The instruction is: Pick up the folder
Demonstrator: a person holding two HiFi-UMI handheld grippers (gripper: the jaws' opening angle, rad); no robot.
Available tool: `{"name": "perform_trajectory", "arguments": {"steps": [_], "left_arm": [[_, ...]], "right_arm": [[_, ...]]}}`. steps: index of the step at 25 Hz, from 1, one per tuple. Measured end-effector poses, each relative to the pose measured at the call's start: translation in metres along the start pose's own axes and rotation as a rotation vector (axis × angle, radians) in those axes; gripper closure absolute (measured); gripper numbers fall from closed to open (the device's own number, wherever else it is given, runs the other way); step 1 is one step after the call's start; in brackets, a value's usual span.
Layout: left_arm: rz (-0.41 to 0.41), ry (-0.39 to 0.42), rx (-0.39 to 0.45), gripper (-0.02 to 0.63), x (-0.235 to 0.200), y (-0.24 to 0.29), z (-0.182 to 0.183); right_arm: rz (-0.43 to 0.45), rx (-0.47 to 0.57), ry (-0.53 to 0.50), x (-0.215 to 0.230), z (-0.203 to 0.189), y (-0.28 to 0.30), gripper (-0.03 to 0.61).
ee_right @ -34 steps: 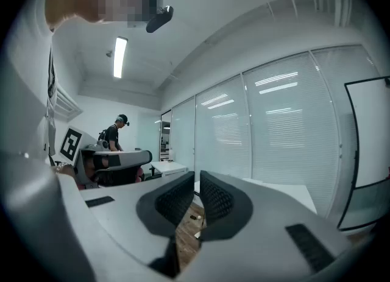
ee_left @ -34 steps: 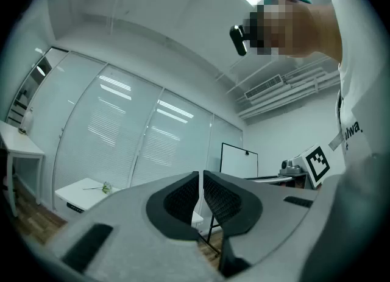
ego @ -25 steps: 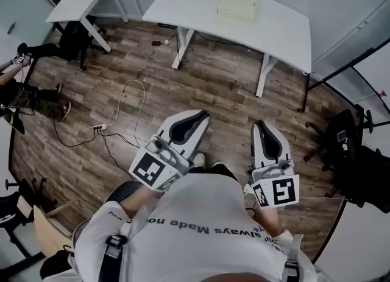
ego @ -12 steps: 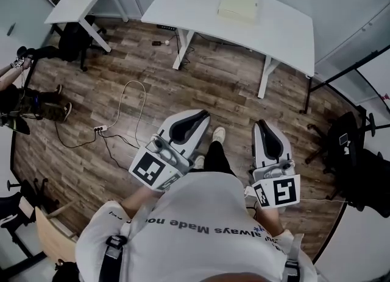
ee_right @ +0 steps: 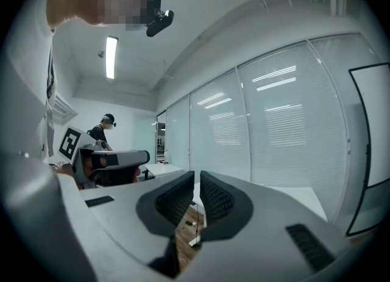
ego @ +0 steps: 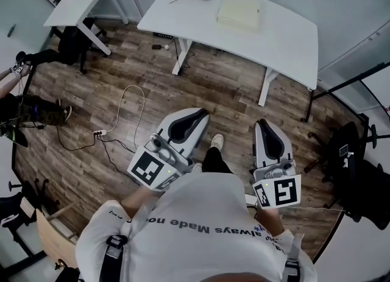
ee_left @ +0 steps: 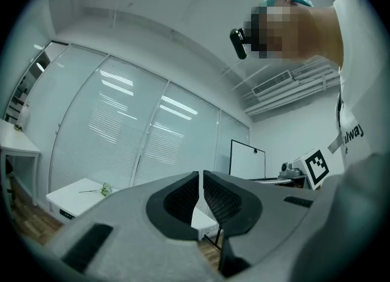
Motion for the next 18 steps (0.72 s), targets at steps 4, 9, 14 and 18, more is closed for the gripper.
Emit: {"name": "perform_trajectory", "arguments": {"steps": [4, 9, 14, 18], "left_arm": [[0.01, -0.003, 0.0, 0.586, -0.021, 0.033, -0.001], [0.017, -0.004, -0.006, 0.586, -0.042, 0.071, -0.003], [0.02, -0.003, -0.003, 0.585, -0.06, 0.106, -0.002], [0.023, 0.001, 0.002, 0.585, -0.074, 0.135, -0.003]], "right_arm": [[0.004, 0.0, -0.004, 0.029, 0.003, 0.027, 0.546], [0.002, -0.003, 0.0, 0.062, 0.006, 0.054, 0.546], [-0.004, -0.002, 0.004, 0.093, 0.009, 0.077, 0.546], [0.002, -0.001, 0.005, 0.118, 0.01, 0.097, 0.546]]}}
Point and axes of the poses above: the fingertips, and each gripper's own axes: y forward along the fingers, x to its right, z out of its top, the point moved 2 cm from there along -y, backward along the fingers, and after that the axes turned 1 degree about z, right-handed, at the moved point
